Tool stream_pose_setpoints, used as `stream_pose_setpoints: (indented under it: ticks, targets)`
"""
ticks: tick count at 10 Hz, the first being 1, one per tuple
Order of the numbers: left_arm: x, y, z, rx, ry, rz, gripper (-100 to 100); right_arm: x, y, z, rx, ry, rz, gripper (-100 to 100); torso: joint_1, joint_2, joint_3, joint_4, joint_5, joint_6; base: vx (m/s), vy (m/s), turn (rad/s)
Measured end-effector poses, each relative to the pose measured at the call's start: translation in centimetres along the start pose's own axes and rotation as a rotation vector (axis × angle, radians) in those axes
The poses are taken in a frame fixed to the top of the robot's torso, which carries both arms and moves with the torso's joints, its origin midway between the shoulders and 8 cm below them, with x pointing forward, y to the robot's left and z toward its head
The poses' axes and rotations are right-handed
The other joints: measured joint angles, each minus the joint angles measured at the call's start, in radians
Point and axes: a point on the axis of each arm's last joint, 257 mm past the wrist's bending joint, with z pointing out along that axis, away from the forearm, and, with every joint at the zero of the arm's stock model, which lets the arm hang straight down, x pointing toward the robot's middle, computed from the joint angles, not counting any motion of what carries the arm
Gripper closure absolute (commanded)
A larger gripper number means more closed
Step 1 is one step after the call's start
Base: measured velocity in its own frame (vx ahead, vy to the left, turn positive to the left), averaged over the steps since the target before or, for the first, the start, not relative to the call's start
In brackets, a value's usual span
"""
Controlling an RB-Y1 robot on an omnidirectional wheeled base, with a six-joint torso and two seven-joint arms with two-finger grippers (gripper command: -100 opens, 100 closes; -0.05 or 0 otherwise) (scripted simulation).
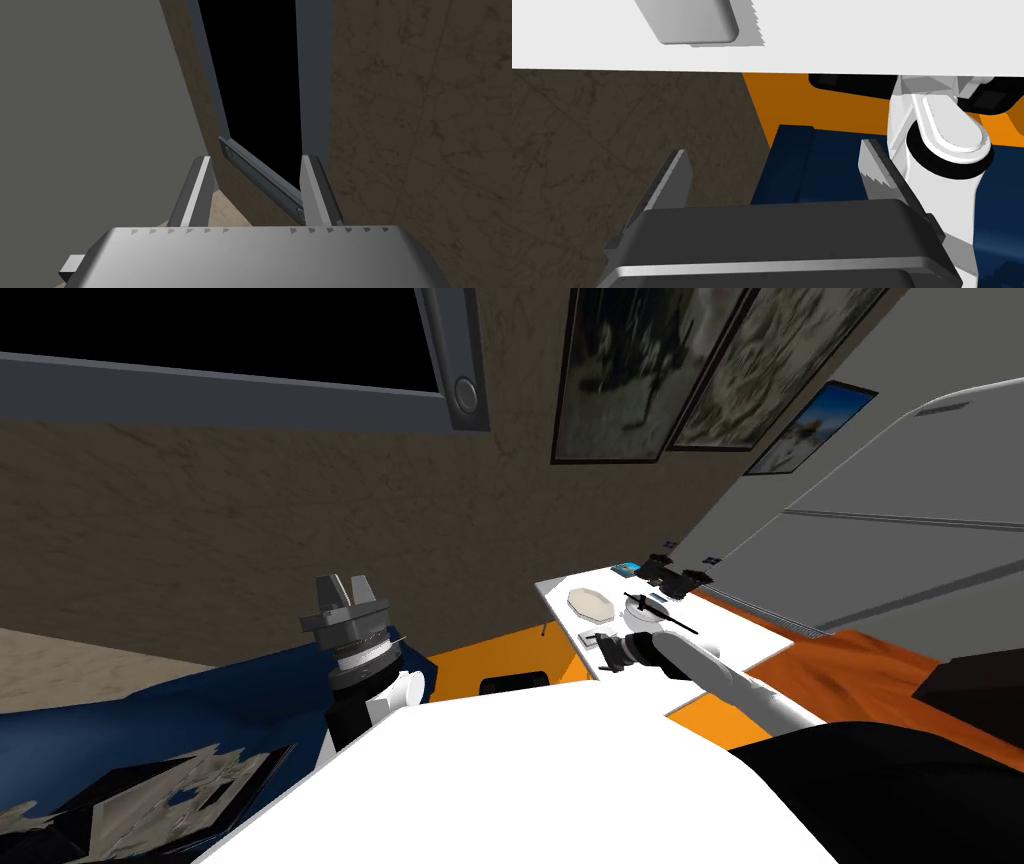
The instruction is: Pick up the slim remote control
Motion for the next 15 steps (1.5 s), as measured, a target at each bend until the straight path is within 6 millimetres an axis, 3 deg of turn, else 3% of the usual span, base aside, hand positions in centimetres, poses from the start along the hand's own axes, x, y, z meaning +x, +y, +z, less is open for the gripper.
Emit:
stream_pose_setpoints:
  ticks: [2, 7, 10, 11, 12, 15]
  targets:
    - [0.0, 0.0, 0.0, 0.000, 0.000, 0.000, 0, 2.4, 1.1, -0.3, -0.039, 0.065, 0.003, -100, 0.000, 0.000, 0.000, 0.000, 0.000, 0.000, 0.082, -0.046, 0.284]
    - [0.0, 0.0, 0.0, 0.000, 0.000, 0.000, 0, 9.4, 5.9, -1.5, -0.173, 0.243, 0.037, -100, -0.002, -0.003, -0.002, -0.001, 0.000, 0.000, 0.093, -0.057, 0.166]
    - [0.0, 0.0, 0.0, 0.000, 0.000, 0.000, 0, 11.7, 8.9, -2.1, -0.247, 0.309, 0.069, -100, 0.001, 0.000, 0.000, 0.000, 0.000, 0.001, 0.060, -0.033, 0.082]
    - [0.0, 0.0, 0.0, 0.000, 0.000, 0.000, 0, 11.7, 9.0, -2.1, -0.250, 0.310, 0.071, 0, 0.003, 0.002, 0.001, 0.000, 0.000, 0.001, 0.006, -0.004, -0.001]
    - [0.0, 0.0, 0.0, 0.000, 0.000, 0.000, 0, 11.7, 9.0, -2.1, -0.249, 0.310, 0.071, -100, 0.003, 0.004, 0.002, 0.001, 0.001, 0.001, 0.005, -0.008, 0.053]
    - [0.0, 0.0, 0.0, 0.000, 0.000, 0.000, 0, 12.2, 10.3, -0.6, -0.243, 0.310, 0.081, -100, 0.003, 0.005, 0.003, 0.001, 0.001, 0.001, 0.001, -0.011, 0.036]
